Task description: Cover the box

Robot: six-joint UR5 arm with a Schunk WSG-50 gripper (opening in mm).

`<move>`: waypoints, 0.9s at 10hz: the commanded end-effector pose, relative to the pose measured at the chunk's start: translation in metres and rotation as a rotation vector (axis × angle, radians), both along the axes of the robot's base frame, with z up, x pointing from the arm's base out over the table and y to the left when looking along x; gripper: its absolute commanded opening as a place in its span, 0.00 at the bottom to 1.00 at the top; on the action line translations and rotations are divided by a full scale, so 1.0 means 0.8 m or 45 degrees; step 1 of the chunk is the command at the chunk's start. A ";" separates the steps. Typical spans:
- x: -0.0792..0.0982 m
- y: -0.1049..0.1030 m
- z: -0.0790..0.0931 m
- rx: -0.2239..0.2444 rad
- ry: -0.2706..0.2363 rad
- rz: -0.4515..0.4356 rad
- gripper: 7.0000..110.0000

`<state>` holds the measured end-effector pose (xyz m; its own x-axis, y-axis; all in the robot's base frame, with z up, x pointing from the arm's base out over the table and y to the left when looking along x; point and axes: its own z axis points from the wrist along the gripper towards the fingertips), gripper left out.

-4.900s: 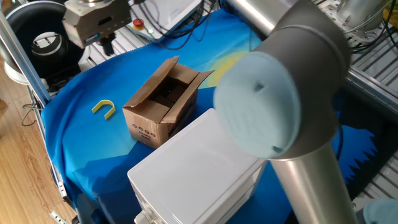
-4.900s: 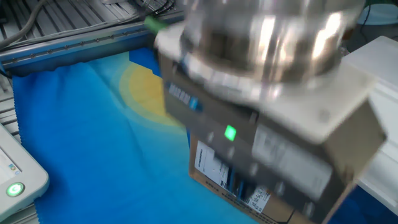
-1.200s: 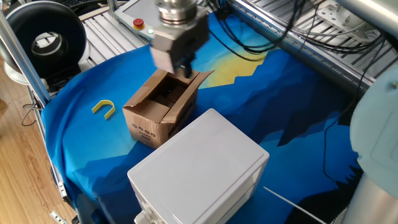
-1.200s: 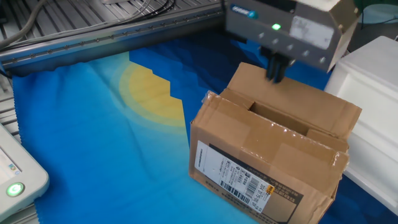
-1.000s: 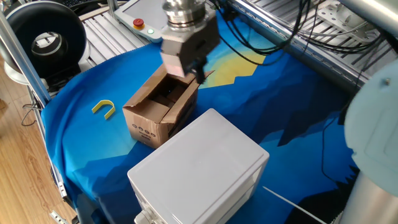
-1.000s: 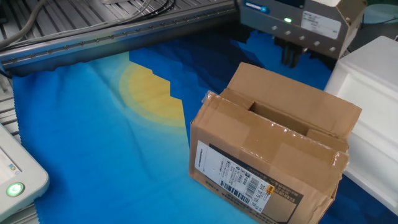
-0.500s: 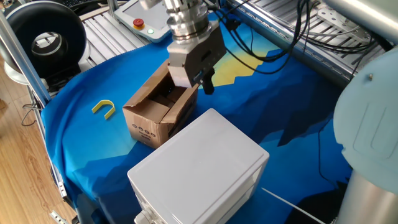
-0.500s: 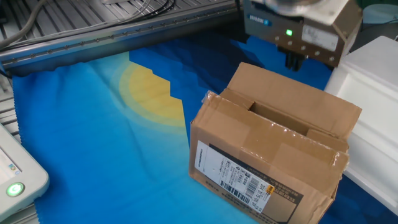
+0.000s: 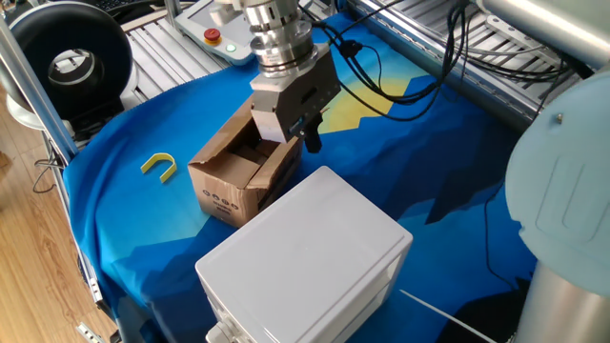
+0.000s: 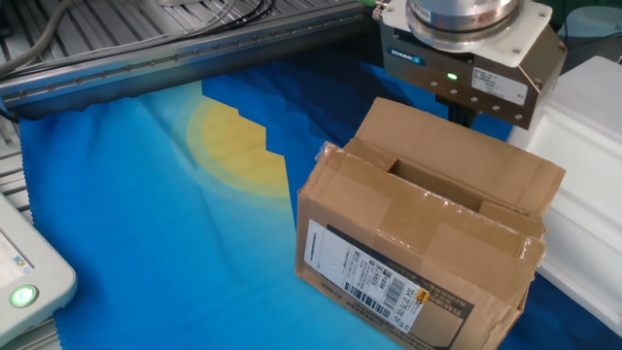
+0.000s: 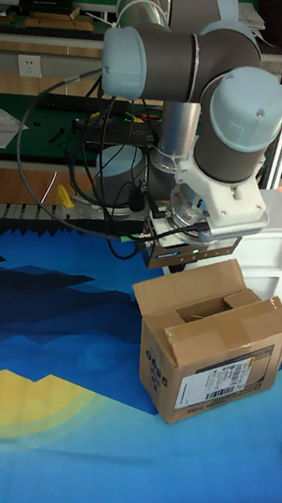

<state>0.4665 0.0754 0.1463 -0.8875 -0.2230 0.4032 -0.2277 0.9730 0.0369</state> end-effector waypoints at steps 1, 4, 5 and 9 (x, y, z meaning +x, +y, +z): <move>0.005 0.006 0.006 0.023 -0.005 -0.010 0.00; 0.013 0.009 0.024 0.030 0.003 -0.008 0.00; 0.016 0.011 0.028 0.032 0.003 -0.012 0.00; 0.025 0.014 0.032 0.035 -0.003 -0.022 0.00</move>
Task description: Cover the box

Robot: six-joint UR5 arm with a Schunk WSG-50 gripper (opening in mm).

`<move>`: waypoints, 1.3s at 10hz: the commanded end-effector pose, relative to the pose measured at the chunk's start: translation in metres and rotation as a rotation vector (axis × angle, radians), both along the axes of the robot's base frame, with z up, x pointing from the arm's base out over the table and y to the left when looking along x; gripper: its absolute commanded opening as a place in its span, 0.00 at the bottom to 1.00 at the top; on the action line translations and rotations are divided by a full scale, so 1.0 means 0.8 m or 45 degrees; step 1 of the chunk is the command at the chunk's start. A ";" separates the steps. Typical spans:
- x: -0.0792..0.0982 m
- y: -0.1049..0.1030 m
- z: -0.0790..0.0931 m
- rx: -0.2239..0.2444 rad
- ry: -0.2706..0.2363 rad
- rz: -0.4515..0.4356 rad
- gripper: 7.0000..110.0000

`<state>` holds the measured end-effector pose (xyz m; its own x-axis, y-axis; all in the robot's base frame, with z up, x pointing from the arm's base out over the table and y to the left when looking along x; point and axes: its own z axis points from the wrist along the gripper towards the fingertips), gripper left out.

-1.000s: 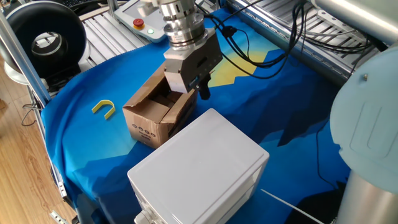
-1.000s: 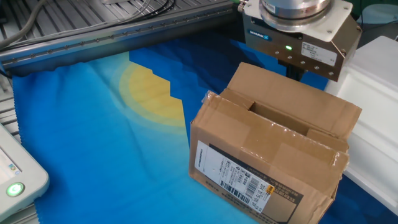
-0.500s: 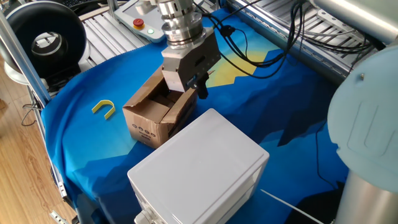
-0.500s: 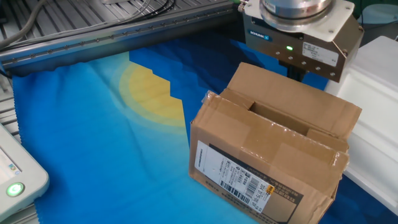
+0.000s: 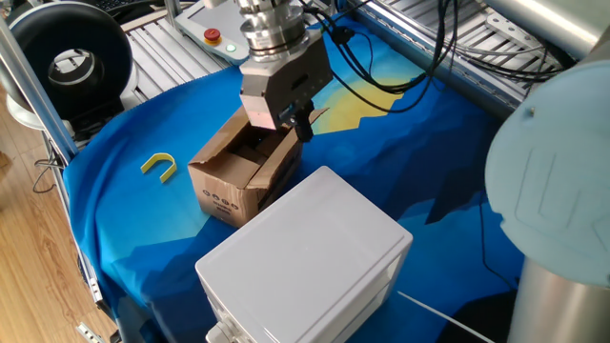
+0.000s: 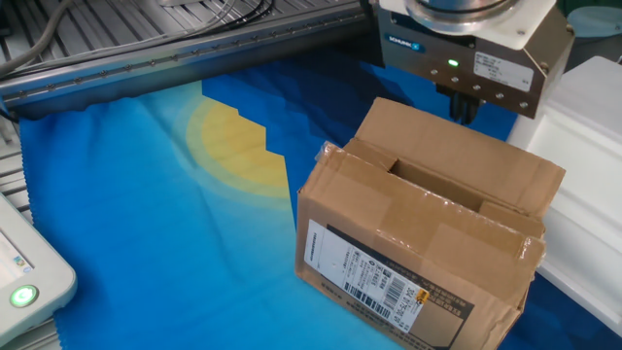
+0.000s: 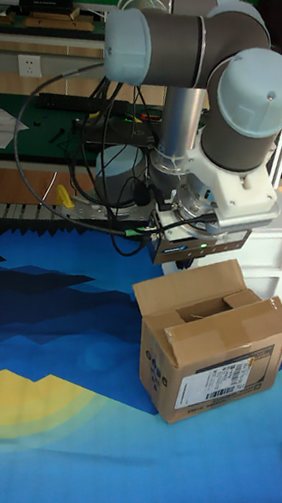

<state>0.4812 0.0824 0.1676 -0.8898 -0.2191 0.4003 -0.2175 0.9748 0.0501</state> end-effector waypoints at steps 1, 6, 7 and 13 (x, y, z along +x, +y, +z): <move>0.012 0.007 0.005 0.015 -0.003 -0.011 0.00; -0.001 -0.017 0.004 -0.041 0.041 0.039 0.00; 0.000 -0.020 0.003 -0.048 0.042 0.044 0.00; 0.008 -0.008 -0.013 -0.032 0.027 0.032 0.00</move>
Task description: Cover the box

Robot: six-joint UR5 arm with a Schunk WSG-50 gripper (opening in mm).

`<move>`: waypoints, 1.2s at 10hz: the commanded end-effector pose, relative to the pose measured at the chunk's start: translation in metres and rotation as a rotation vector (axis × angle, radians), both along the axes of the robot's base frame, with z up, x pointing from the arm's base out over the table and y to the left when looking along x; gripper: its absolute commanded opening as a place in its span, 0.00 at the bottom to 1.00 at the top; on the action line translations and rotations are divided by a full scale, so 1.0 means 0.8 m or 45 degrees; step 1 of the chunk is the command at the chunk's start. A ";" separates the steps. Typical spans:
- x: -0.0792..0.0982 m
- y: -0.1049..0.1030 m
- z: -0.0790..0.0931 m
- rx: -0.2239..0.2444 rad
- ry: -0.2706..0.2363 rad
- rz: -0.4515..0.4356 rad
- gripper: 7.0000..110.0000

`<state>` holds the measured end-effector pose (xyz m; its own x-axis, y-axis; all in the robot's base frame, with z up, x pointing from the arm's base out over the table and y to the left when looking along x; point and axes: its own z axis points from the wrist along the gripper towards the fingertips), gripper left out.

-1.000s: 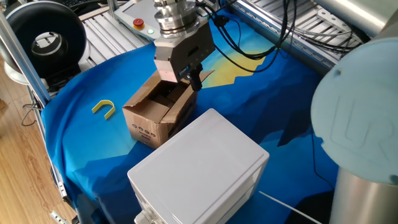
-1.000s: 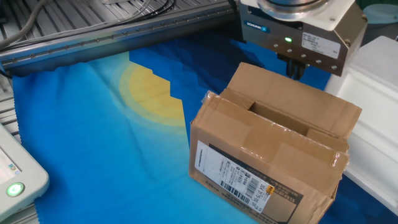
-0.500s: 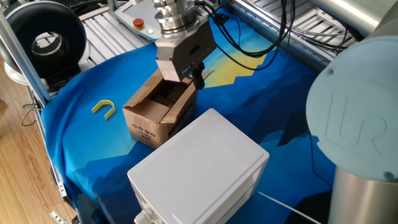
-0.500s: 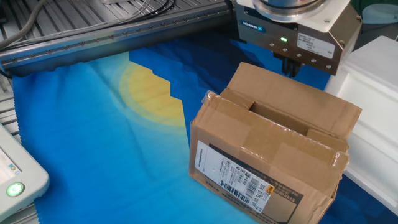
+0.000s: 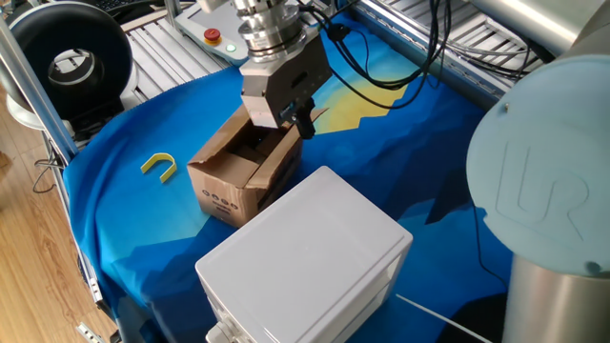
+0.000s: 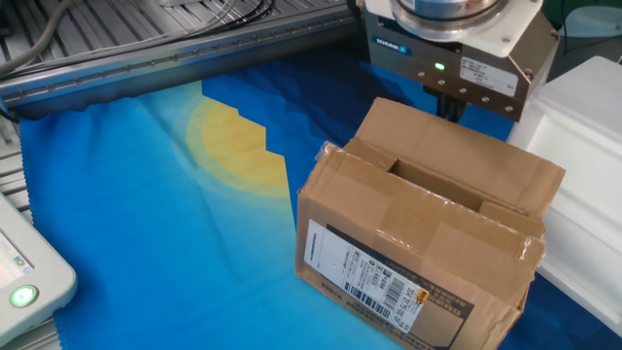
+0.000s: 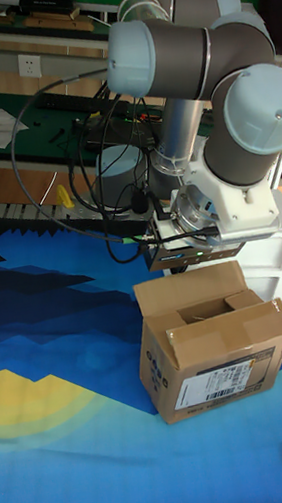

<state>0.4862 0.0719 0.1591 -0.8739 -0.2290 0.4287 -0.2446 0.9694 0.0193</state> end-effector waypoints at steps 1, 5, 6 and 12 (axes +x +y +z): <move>0.002 0.006 -0.002 0.019 -0.002 -0.005 0.00; 0.003 0.009 -0.001 0.026 -0.007 -0.012 0.00; 0.004 0.010 0.000 0.028 -0.009 -0.015 0.00; 0.053 0.051 -0.001 0.113 -0.221 -0.094 0.00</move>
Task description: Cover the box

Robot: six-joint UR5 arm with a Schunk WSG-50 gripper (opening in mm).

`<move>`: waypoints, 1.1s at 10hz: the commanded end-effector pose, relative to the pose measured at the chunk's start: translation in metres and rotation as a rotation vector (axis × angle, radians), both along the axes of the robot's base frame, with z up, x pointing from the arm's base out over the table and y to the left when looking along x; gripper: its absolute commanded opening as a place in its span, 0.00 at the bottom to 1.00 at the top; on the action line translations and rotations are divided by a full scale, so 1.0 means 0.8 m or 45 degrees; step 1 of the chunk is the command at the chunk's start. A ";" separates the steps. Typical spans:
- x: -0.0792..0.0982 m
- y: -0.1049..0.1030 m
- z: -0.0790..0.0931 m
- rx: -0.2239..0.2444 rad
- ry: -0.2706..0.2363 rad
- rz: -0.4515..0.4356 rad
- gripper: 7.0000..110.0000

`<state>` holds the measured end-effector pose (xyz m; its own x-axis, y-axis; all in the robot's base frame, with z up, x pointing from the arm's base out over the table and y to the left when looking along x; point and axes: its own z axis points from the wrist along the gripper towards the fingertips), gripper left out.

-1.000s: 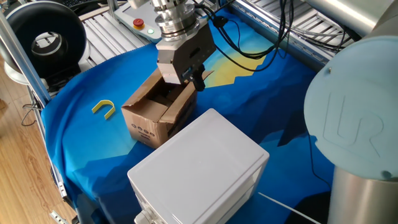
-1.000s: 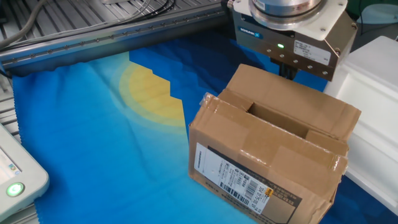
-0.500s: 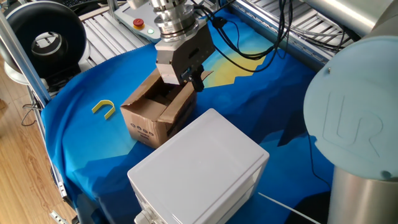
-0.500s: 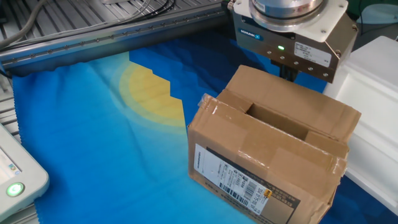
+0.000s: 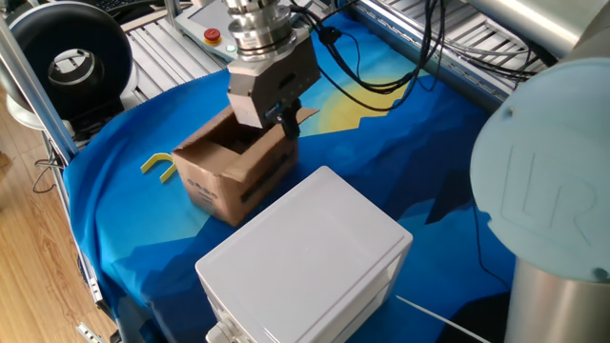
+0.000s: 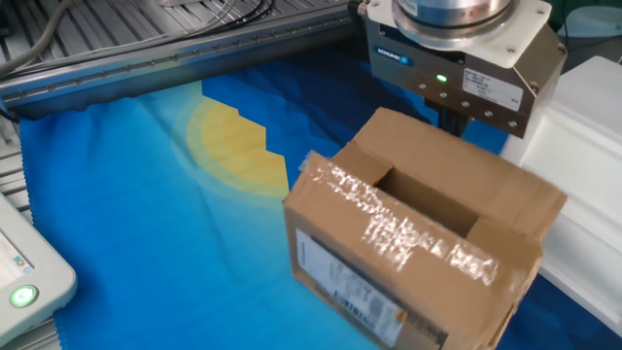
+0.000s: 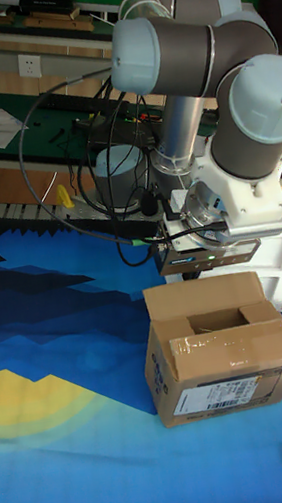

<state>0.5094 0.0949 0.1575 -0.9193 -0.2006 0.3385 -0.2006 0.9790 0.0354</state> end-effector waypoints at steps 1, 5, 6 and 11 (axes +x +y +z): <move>0.035 0.033 0.002 0.105 -0.161 -0.050 0.00; 0.074 0.063 0.005 0.190 -0.341 -0.125 0.00; 0.079 0.066 0.006 0.185 -0.361 -0.147 0.00; 0.085 0.094 0.019 0.194 -0.381 -0.201 0.00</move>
